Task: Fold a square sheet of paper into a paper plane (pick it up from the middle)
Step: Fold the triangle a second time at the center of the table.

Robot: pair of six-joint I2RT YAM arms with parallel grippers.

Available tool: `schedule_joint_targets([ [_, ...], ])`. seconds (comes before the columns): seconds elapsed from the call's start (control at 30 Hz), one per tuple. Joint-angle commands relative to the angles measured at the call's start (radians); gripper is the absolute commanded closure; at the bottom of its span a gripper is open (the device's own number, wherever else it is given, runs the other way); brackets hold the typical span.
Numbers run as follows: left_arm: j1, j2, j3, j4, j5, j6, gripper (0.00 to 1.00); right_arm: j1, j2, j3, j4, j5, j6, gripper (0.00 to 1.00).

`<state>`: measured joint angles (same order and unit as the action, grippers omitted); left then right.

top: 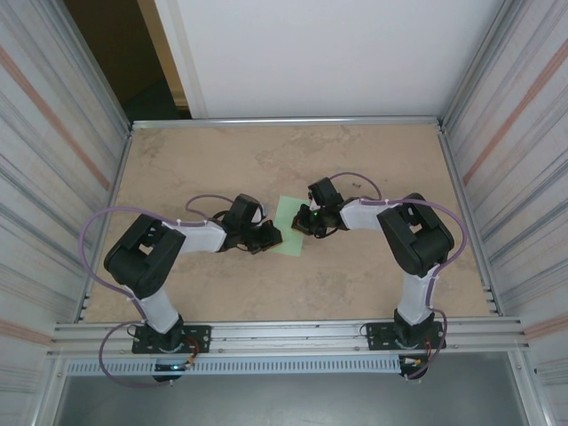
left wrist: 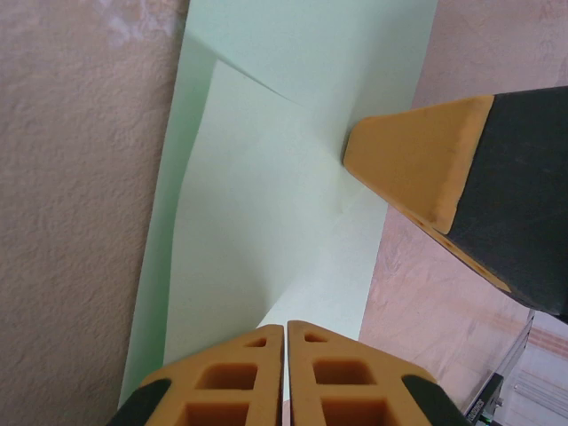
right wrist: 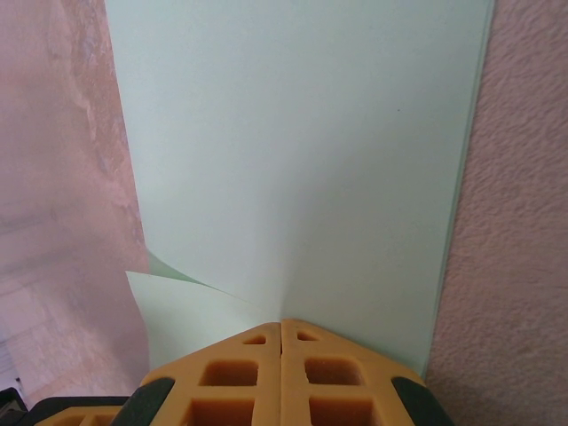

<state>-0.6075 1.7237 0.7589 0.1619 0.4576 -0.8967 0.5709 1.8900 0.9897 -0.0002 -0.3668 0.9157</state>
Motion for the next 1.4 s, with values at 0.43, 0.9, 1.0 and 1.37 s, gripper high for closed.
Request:
schedule_joint_targets([
  [0.43, 0.033, 0.042, -0.026, 0.027, -0.028, 0.024, 0.91, -0.013, 0.053, -0.049, -0.133, 0.09, 0.003, 1.0],
  [0.9, 0.046, 0.054, -0.056, -0.031, -0.044, 0.04, 0.96, -0.018, -0.047, 0.005, -0.117, 0.049, -0.118, 1.0],
  [1.0, 0.044, 0.057, -0.057, -0.045, -0.038, 0.033, 0.97, 0.016, -0.098, 0.057, -0.155, 0.062, -0.174, 1.0],
  [1.37, 0.044, 0.055, -0.052, -0.056, -0.033, 0.028, 1.0, 0.121, 0.01, 0.086, -0.118, 0.05, -0.075, 1.0],
])
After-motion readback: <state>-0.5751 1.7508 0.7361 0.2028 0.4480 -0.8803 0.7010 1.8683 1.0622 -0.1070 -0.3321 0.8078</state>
